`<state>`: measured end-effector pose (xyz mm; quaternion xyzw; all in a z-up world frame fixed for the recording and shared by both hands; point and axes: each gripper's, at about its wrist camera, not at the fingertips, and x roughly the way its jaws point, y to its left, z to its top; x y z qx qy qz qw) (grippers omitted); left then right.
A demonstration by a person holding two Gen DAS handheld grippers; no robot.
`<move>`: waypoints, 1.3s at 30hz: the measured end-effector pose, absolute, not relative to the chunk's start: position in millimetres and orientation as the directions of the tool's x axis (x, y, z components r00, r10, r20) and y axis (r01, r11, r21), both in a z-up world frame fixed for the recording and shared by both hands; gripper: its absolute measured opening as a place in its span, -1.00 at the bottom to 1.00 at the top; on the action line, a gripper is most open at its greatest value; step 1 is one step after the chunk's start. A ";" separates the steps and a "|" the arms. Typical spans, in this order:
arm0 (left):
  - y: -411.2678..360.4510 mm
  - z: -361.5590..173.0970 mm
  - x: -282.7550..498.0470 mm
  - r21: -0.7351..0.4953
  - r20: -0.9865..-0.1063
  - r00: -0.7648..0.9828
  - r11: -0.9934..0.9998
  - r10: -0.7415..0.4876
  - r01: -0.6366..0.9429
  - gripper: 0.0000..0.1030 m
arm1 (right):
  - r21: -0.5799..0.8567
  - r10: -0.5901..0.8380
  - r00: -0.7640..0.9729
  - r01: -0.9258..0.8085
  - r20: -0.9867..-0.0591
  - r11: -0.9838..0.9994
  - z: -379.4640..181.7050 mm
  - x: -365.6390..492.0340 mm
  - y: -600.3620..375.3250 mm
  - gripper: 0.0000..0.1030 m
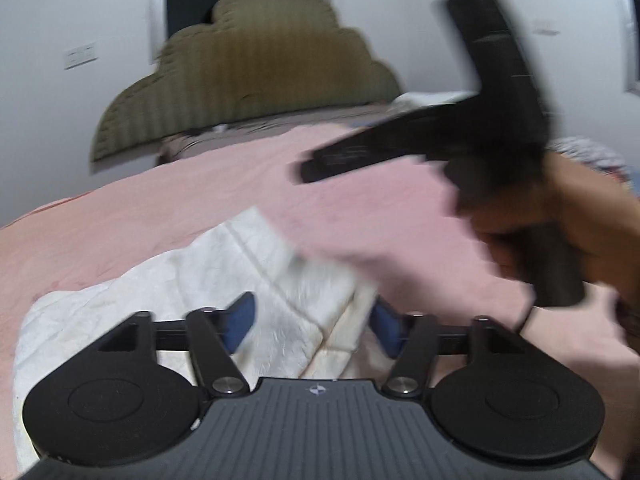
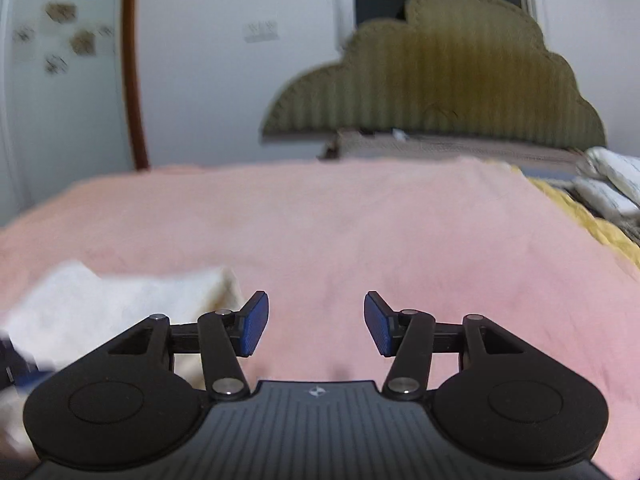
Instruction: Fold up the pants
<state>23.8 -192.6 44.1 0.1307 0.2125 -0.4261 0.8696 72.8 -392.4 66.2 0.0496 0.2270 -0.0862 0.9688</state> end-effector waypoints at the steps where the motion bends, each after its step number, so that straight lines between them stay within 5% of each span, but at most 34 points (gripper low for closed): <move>1: -183.0 46.0 20.7 0.037 -0.471 0.537 0.593 -0.699 0.804 0.53 | 0.041 -0.120 0.888 0.154 -0.444 0.987 71.6 76.9 -385.8 0.02; 3: -161.9 46.5 18.6 0.027 -0.466 0.538 0.596 -0.703 0.803 0.68 | 0.030 -0.048 0.887 0.069 -0.460 0.997 77.4 88.2 -371.1 0.02; 9: -99.0 51.1 58.3 0.017 -0.471 0.721 0.812 -0.509 0.584 0.69 | 0.045 0.165 0.811 -0.170 -0.561 0.984 60.6 122.1 -329.6 0.01; 15: -67.4 39.1 123.3 -0.049 -0.568 0.736 0.908 -0.368 0.416 0.56 | -0.104 -0.008 0.752 -0.081 -0.659 0.991 36.6 135.6 -332.4 0.00; 20: -75.3 38.6 113.5 -0.045 -0.504 0.737 0.865 -0.451 0.499 0.53 | -0.099 -0.002 0.802 -0.072 -0.597 0.992 59.4 102.5 -335.7 0.01; 24: -102.5 12.7 102.0 0.104 -0.617 0.662 0.790 -0.426 0.604 0.49 | -0.004 0.174 0.750 -0.229 -0.638 0.973 53.8 83.8 -317.6 0.01; 30: -84.1 12.8 92.8 0.052 -0.559 0.682 0.801 -0.471 0.596 0.51 | -0.044 0.114 0.727 -0.195 -0.677 0.980 47.2 55.2 -327.7 0.05; 33: -78.6 21.0 98.5 0.003 -0.536 0.699 0.827 -0.473 0.562 0.70 | -0.056 0.118 0.765 -0.197 -0.633 0.979 58.0 50.3 -324.2 0.06; 36: -92.9 5.3 95.8 0.071 -0.619 0.653 0.797 -0.437 0.600 0.72 | -0.038 0.148 0.738 -0.229 -0.658 0.973 48.3 50.7 -319.0 0.17; 39: -94.8 -4.3 75.9 0.163 -0.557 0.712 0.784 -0.428 0.598 0.73 | -0.038 0.134 0.750 -0.207 -0.648 0.978 38.2 45.6 -325.2 0.28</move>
